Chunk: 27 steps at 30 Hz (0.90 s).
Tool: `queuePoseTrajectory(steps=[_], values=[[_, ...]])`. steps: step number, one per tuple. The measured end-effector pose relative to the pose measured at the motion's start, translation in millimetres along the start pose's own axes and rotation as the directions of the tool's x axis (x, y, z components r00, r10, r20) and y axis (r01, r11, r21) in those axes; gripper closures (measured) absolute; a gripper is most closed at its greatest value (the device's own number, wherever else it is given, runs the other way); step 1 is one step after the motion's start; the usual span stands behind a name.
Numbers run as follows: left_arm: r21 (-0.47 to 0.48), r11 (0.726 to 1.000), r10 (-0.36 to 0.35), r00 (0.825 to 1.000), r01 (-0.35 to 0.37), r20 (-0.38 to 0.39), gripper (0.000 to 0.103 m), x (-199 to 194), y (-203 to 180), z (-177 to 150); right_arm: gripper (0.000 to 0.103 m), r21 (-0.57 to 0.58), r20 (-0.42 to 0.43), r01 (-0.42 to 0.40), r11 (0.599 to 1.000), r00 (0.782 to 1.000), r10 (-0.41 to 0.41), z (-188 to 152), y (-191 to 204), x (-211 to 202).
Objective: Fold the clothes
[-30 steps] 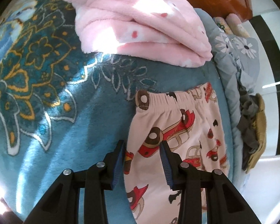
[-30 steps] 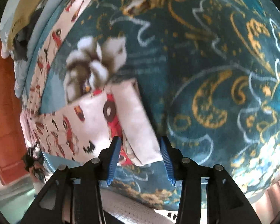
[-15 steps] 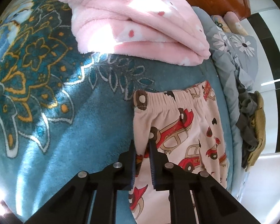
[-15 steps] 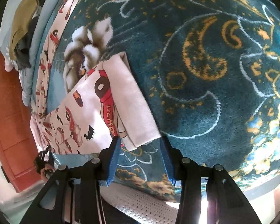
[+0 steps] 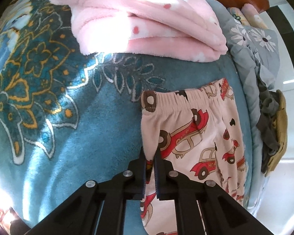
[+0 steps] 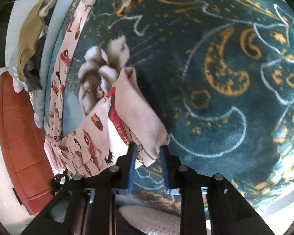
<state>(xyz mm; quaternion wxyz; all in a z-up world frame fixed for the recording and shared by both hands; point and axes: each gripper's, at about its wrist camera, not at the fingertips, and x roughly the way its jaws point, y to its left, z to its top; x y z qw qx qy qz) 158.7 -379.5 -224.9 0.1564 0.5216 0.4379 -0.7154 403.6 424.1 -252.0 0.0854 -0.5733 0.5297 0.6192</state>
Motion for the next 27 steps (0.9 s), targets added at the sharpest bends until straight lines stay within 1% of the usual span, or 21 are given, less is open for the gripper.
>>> queuePoseTrajectory(steps=[1, 2, 4, 8, 11, 14, 15, 17, 18, 21, 24, 26, 27], values=[[-0.004, 1.0, 0.001, 1.0, -0.001, 0.004, 0.095, -1, 1, 0, 0.086, 0.022, 0.019, -0.035, 0.999, 0.999, 0.035, -2, 4, 1], [-0.011, 1.0, 0.001, 1.0, -0.001, 0.009, 0.095, -1, 1, 1, 0.087, 0.03, 0.036, -0.067, 0.997, 0.997, 0.066, -3, 9, 2], [-0.022, 1.0, 0.005, 1.0, -0.005, 0.008, 0.095, -2, 3, 1, 0.088, -0.004, 0.057, -0.098, 0.995, 0.994, 0.098, 0, 18, -4], [-0.025, 1.0, 0.013, 1.0, -0.013, 0.007, 0.095, -2, 4, -2, 0.085, -0.016, 0.003, -0.084, 0.996, 0.996, 0.084, 2, 10, -13], [-0.027, 0.999, 0.019, 1.0, -0.019, 0.002, 0.095, -1, 5, -4, 0.085, 0.043, -0.047, -0.077, 0.996, 0.996, 0.079, -13, -4, 0], [-0.032, 0.999, 0.021, 1.0, -0.021, 0.001, 0.095, 0, 7, -6, 0.08, 0.069, -0.093, -0.063, 0.996, 0.993, 0.07, -26, -11, 17], [-0.033, 0.999, 0.02, 1.0, -0.02, 0.001, 0.095, 0, 8, -7, 0.079, 0.077, -0.099, -0.063, 0.995, 0.993, 0.07, -29, -14, 20], [-0.036, 0.999, 0.018, 1.0, -0.018, 0.001, 0.095, 1, 10, -8, 0.072, 0.088, -0.104, -0.069, 0.994, 0.991, 0.078, -33, -13, 26], [-0.04, 0.999, 0.014, 1.0, -0.014, 0.003, 0.095, 0, 12, -9, 0.071, 0.079, -0.102, -0.063, 0.995, 0.992, 0.071, -31, -10, 27], [-0.05, 0.999, 0.002, 1.0, -0.001, 0.01, 0.095, -1, 16, -10, 0.071, 0.042, -0.066, -0.037, 0.998, 0.997, 0.04, -24, -2, 21], [-0.051, 0.999, -0.004, 1.0, 0.004, 0.011, 0.095, -1, 19, -12, 0.071, 0.055, 0.037, -0.04, 0.998, 0.999, 0.038, -14, 4, 7], [-0.053, 0.999, -0.007, 1.0, 0.008, 0.013, 0.095, 0, 19, -13, 0.072, 0.041, 0.074, -0.02, 0.999, 0.997, 0.017, -7, 8, -2], [-0.055, 0.998, -0.011, 1.0, 0.012, 0.014, 0.095, 0, 19, -14, 0.079, 0.03, 0.087, -0.005, 1.0, 0.996, 0.003, -4, 11, -5]])
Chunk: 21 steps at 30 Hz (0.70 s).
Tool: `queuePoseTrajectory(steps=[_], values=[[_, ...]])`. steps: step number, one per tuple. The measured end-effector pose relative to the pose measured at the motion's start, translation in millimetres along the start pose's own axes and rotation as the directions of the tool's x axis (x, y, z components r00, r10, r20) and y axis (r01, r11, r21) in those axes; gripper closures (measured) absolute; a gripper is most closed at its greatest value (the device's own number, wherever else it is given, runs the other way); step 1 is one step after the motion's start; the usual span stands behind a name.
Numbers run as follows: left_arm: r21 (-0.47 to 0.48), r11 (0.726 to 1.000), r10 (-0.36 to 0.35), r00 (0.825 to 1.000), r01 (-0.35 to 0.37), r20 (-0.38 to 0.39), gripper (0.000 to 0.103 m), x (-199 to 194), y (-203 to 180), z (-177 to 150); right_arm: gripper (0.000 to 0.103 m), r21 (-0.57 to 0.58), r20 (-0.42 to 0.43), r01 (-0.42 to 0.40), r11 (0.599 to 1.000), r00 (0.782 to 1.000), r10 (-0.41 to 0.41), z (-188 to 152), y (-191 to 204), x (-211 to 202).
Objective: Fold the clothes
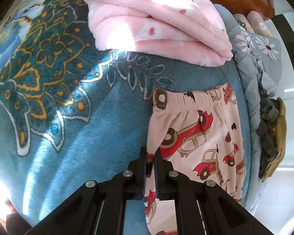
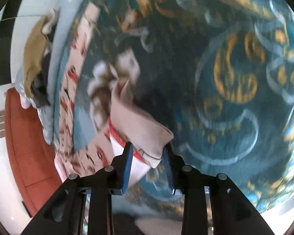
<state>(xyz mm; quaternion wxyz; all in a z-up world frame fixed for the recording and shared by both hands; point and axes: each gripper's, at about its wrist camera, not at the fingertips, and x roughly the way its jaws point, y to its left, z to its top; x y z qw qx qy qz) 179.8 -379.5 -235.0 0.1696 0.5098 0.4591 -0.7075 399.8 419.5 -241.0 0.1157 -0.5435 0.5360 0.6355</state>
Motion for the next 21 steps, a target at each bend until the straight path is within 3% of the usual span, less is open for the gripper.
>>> queuePoseTrajectory(steps=[1, 2, 7, 13, 17, 21], values=[[0.002, 1.0, 0.0, 1.0, 0.0, 0.003, 0.095, -1, -1, 0, 0.094, -0.012, 0.013, 0.013, 1.0, 1.0, -0.013, 4, 3, -3], [0.004, 1.0, 0.0, 1.0, 0.0, 0.007, 0.095, -2, -1, 0, 0.095, -0.025, 0.024, 0.015, 1.0, 1.0, -0.015, 7, 7, -6], [0.051, 0.996, 0.075, 0.995, -0.078, 0.062, 0.101, -17, -16, 2, 0.097, -0.103, 0.072, -0.099, 0.99, 0.992, 0.106, 26, 48, -21], [0.069, 0.997, 0.029, 0.999, -0.031, 0.028, 0.101, -37, -56, 14, 0.097, -0.07, 0.138, -0.262, 0.963, 0.953, 0.269, 78, 98, -31], [0.065, 0.997, -0.027, 1.0, 0.027, -0.008, 0.101, -34, -109, 33, 0.097, -0.044, 0.136, -0.272, 0.961, 0.952, 0.276, 124, 134, -18], [0.106, 0.994, -0.014, 1.0, 0.016, -0.017, 0.101, -16, -157, 56, 0.097, -0.036, 0.136, -0.229, 0.973, 0.963, 0.231, 176, 161, -7]])
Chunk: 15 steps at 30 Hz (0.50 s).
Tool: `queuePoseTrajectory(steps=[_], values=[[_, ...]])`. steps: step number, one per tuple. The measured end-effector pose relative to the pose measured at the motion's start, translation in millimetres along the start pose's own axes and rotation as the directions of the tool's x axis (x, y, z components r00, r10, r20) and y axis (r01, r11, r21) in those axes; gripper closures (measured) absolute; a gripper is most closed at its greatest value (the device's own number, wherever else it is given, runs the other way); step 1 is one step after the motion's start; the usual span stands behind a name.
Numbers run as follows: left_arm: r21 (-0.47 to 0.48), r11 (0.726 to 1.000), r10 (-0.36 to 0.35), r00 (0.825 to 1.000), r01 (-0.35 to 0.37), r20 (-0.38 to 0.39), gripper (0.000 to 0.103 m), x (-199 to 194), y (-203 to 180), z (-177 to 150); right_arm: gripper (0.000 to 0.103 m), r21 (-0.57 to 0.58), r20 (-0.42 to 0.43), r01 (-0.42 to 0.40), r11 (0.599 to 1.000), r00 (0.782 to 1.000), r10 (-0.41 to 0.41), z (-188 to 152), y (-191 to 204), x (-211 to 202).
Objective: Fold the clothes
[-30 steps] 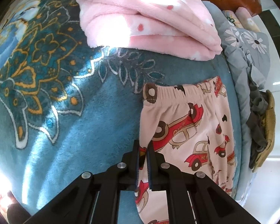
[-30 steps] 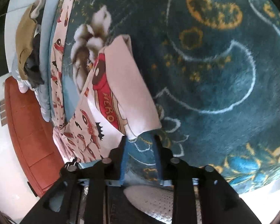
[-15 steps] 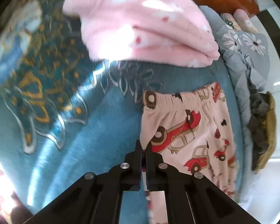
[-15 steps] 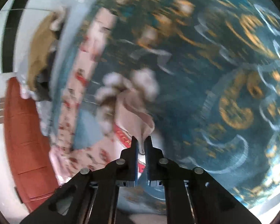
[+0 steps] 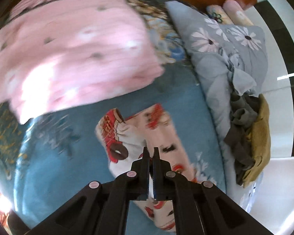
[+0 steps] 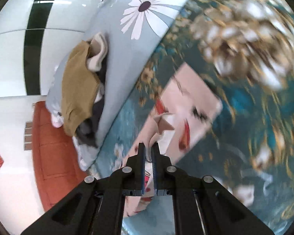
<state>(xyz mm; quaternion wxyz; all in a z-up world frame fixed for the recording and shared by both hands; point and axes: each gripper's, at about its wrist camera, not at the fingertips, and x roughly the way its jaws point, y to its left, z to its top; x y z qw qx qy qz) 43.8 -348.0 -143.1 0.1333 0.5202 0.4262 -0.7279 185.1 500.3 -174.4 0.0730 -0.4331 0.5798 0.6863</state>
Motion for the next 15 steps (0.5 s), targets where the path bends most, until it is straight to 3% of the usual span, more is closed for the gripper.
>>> queuePoseTrajectory(steps=[6, 8, 10, 12, 14, 15], values=[[0.023, 1.0, 0.022, 0.999, -0.021, -0.023, 0.1, 40, -32, 18, 0.097, 0.073, 0.014, 0.063, 0.995, 0.998, -0.064, 43, 3, 39], [0.019, 0.999, -0.026, 0.999, 0.026, -0.024, 0.098, 47, -37, 18, 0.097, 0.089, 0.01, 0.08, 0.993, 0.997, -0.081, 47, 2, 49], [0.021, 0.998, -0.063, 0.998, 0.063, -0.028, 0.089, 48, -40, 18, 0.096, 0.089, 0.006, 0.092, 0.992, 0.996, -0.093, 48, 2, 55], [0.039, 0.994, -0.102, 0.995, 0.102, -0.014, 0.06, 45, -43, 20, 0.096, 0.072, 0.009, 0.126, 0.989, 0.992, -0.127, 47, 5, 57], [0.078, 0.986, -0.148, 0.989, 0.147, 0.007, 0.05, 39, -46, 21, 0.093, 0.056, 0.012, 0.144, 0.988, 0.989, -0.144, 47, 6, 57], [0.098, 0.986, -0.139, 0.99, 0.137, 0.019, 0.047, 35, -45, 21, 0.093, 0.049, 0.015, 0.152, 0.987, 0.988, -0.153, 48, 7, 57]])
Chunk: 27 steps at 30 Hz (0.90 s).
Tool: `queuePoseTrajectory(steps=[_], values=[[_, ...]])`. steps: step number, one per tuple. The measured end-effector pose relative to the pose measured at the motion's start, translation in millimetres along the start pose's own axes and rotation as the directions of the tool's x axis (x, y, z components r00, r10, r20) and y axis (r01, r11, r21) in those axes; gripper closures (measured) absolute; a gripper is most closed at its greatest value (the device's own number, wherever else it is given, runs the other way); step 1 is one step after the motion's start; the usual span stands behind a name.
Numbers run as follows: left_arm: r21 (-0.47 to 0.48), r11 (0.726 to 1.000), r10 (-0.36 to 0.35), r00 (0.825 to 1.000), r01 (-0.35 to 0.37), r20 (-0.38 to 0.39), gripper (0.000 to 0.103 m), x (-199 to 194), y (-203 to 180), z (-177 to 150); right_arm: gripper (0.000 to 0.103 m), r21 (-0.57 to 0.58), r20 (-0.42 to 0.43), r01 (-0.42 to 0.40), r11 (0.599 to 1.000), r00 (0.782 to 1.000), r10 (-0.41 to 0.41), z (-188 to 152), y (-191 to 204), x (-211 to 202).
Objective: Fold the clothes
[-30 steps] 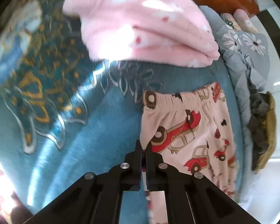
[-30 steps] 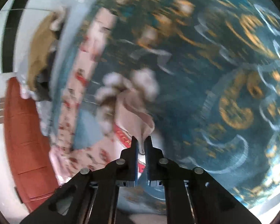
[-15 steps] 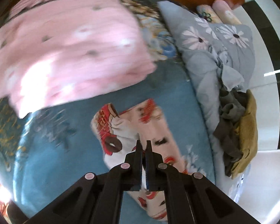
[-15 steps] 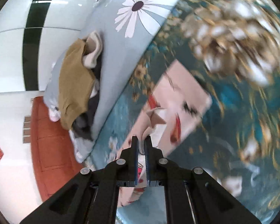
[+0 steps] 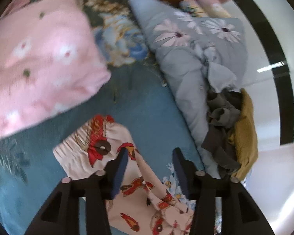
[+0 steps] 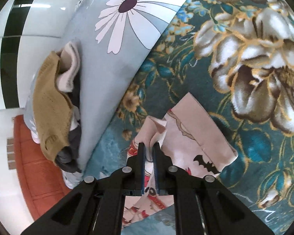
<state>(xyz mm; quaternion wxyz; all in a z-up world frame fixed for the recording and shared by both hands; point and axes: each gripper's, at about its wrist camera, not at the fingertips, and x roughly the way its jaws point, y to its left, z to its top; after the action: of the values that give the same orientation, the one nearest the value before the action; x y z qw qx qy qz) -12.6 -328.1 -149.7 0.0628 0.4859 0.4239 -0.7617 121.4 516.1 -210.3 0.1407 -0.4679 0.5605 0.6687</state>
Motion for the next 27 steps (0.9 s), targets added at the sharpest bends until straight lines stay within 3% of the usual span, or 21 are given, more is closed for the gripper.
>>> queuePoseTrajectory(steps=[3, 7, 10, 13, 19, 21, 27], values=[[0.047, 0.997, 0.054, 0.998, -0.055, 0.032, 0.044, -12, 9, -4, 0.09, -0.036, 0.019, 0.005, 0.999, 1.0, -0.004, -1, 4, -6], [0.034, 0.981, 0.188, 0.982, -0.189, 0.019, 0.044, -6, 50, -24, 0.061, -0.102, 0.099, 0.014, 0.995, 0.995, -0.004, -9, 2, -31], [-0.035, 0.971, 0.235, 0.971, -0.237, -0.047, 0.044, 14, 86, -41, 0.06, -0.121, 0.137, 0.056, 0.991, 0.99, -0.039, -20, -18, -45], [-0.094, 0.969, 0.223, 0.973, -0.228, -0.058, 0.044, 24, 105, -49, 0.059, -0.083, 0.13, 0.118, 0.99, 0.986, -0.107, -34, -52, -48], [-0.114, 0.972, 0.205, 0.979, -0.204, -0.001, 0.046, 32, 94, -47, 0.059, 0.032, 0.094, 0.063, 0.998, 0.993, -0.065, -54, -90, -29], [-0.095, 0.977, 0.192, 0.981, -0.192, -0.01, 0.062, 39, 86, -47, 0.059, 0.029, 0.103, 0.031, 0.999, 0.994, -0.033, -57, -84, -18], [-0.124, 0.966, 0.228, 0.974, -0.227, -0.006, 0.089, 46, 80, -48, 0.064, 0.012, 0.182, 0.04, 0.999, 0.982, -0.042, -54, -59, 2]])
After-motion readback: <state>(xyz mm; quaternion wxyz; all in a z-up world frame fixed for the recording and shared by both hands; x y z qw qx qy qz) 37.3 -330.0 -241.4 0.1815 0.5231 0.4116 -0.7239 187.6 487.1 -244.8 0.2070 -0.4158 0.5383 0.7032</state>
